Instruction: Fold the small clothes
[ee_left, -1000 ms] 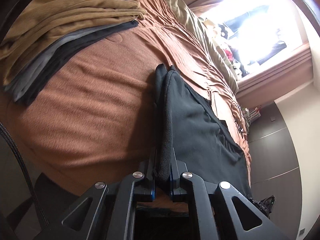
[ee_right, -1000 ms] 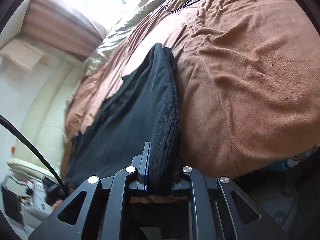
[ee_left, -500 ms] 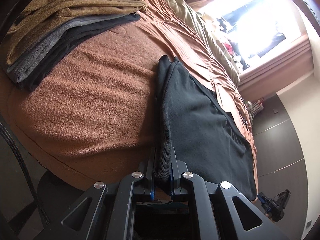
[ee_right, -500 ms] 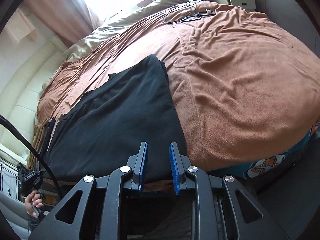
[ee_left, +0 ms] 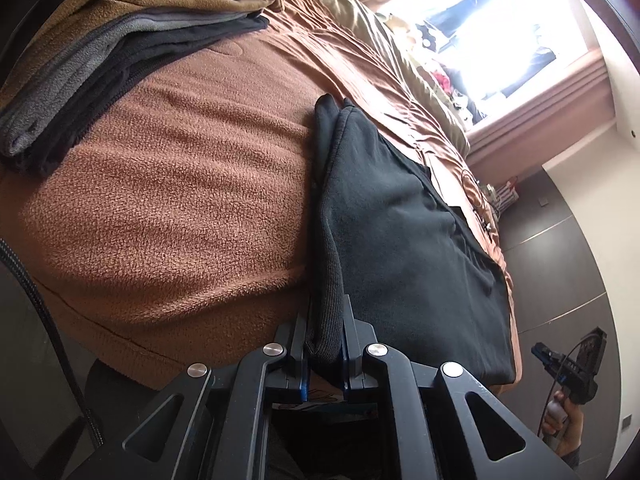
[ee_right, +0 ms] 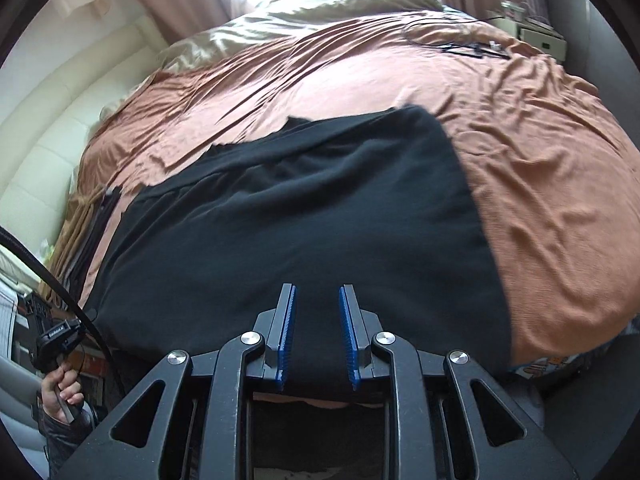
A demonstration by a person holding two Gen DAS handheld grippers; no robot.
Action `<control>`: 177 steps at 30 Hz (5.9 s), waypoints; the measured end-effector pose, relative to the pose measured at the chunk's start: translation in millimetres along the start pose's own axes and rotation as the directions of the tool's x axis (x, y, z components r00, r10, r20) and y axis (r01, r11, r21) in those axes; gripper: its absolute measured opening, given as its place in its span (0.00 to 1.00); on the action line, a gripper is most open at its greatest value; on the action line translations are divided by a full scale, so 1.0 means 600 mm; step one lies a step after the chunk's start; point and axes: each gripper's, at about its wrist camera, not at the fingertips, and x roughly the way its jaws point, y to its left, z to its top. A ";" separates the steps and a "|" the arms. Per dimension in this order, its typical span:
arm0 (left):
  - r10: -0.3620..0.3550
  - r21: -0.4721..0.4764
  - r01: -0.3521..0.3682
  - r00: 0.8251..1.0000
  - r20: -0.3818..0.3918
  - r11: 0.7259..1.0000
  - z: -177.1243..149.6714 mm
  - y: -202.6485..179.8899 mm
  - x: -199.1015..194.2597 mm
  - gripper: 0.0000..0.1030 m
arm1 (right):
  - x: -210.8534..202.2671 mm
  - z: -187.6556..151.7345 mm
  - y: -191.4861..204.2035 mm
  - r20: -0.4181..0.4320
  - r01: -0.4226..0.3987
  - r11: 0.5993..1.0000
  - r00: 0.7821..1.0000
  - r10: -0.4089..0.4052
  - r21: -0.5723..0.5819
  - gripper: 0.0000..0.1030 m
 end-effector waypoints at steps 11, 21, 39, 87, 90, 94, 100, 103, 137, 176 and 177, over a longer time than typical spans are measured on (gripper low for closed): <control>-0.061 0.020 0.062 0.998 -0.017 0.998 0.005 0.011 0.004 0.11 | 0.121 0.011 0.163 -0.107 -0.025 0.990 0.994 0.010 -0.140 0.18; -0.097 -0.001 0.097 0.995 -0.024 0.995 0.002 0.023 0.000 0.12 | 0.237 0.015 0.239 -0.151 0.050 0.967 0.984 -0.090 -0.252 0.18; -0.140 -0.054 0.139 0.990 -0.010 0.989 -0.009 0.039 -0.006 0.12 | 0.349 0.121 0.247 -0.123 0.136 0.973 0.979 -0.160 -0.185 0.18; -0.142 -0.061 0.142 0.990 0.018 0.988 -0.019 0.030 -0.021 0.12 | 0.261 0.018 0.262 -0.211 0.051 0.963 0.971 -0.109 -0.265 0.19; -0.149 -0.061 0.150 0.989 0.021 0.987 -0.018 0.029 -0.024 0.12 | 0.246 -0.001 0.258 -0.199 0.048 0.965 0.975 -0.102 -0.258 0.19; -0.154 -0.055 0.155 0.988 0.025 0.986 -0.016 0.027 -0.028 0.11 | 0.226 -0.026 0.252 -0.200 0.032 0.970 0.976 -0.083 -0.242 0.19; -0.189 -0.049 0.190 0.982 0.021 0.981 -0.012 0.021 -0.037 0.11 | 0.190 -0.021 0.242 -0.214 -0.005 0.970 0.976 -0.048 -0.243 0.19; -0.224 -0.066 0.225 0.974 0.023 0.972 -0.004 0.022 -0.042 0.11 | 0.166 -0.006 0.243 -0.171 -0.023 0.963 0.985 -0.025 -0.269 0.19; -0.278 0.024 0.277 0.957 0.076 0.960 0.075 -0.196 -0.083 0.10 | 0.241 -0.043 0.189 -0.144 -0.275 0.952 0.956 0.256 -0.135 0.26; -0.337 0.314 0.369 0.929 -0.154 0.875 0.060 -0.580 0.061 0.10 | 0.052 -0.031 -0.087 0.066 -0.343 0.938 0.938 0.339 0.045 0.39; -0.335 0.317 0.371 0.928 -0.163 0.873 0.056 -0.586 0.068 0.10 | 0.040 -0.033 -0.101 0.087 -0.340 0.939 0.938 0.335 0.056 0.49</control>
